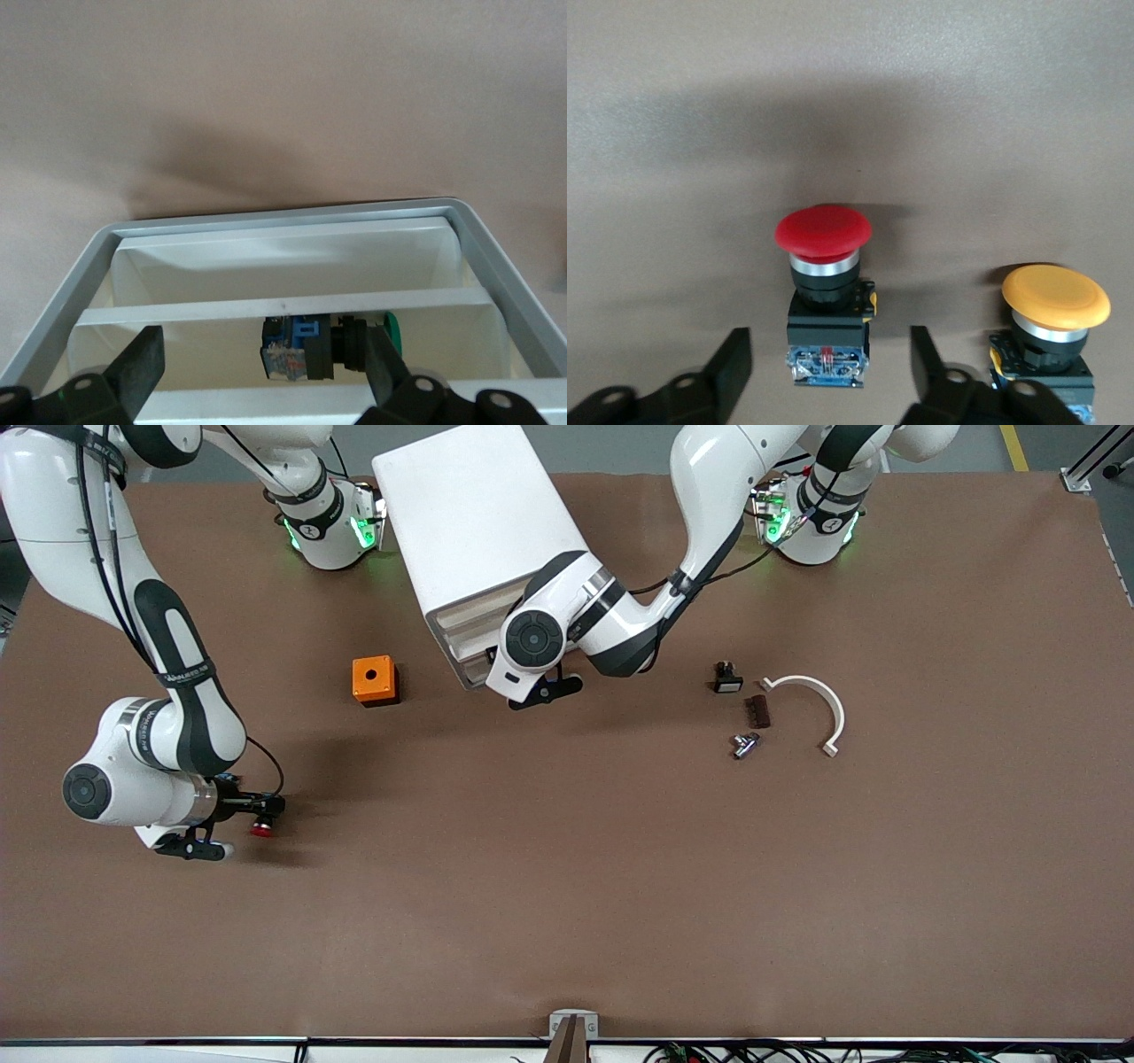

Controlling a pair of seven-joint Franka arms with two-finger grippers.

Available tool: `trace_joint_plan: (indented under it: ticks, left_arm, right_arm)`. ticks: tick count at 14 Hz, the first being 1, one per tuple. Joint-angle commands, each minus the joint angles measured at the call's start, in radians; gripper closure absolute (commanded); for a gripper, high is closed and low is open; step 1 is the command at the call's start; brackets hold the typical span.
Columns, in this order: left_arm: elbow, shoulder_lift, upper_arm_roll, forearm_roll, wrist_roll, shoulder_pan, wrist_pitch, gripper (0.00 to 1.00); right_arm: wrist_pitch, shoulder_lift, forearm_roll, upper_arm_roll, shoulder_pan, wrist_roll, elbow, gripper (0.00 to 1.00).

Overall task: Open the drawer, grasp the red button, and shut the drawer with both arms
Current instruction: 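Lower the red button beside the yellow button while the left gripper pushes drawer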

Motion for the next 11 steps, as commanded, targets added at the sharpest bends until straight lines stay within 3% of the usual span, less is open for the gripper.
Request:
trace_joint_plan:
  ticks: [1,11]
  left_arm:
    - [-0.007,0.000,0.005,-0.043,0.000,-0.008,0.012,0.00]
    - [-0.034,0.000,0.005,-0.138,-0.002,-0.003,0.015,0.00]
  right_arm:
    - [-0.007,-0.024,-0.015,0.017,-0.015,-0.003,0.002,0.00]
    - [-0.095,-0.245,-0.018,0.018,-0.006,-0.011,-0.003,0.00]
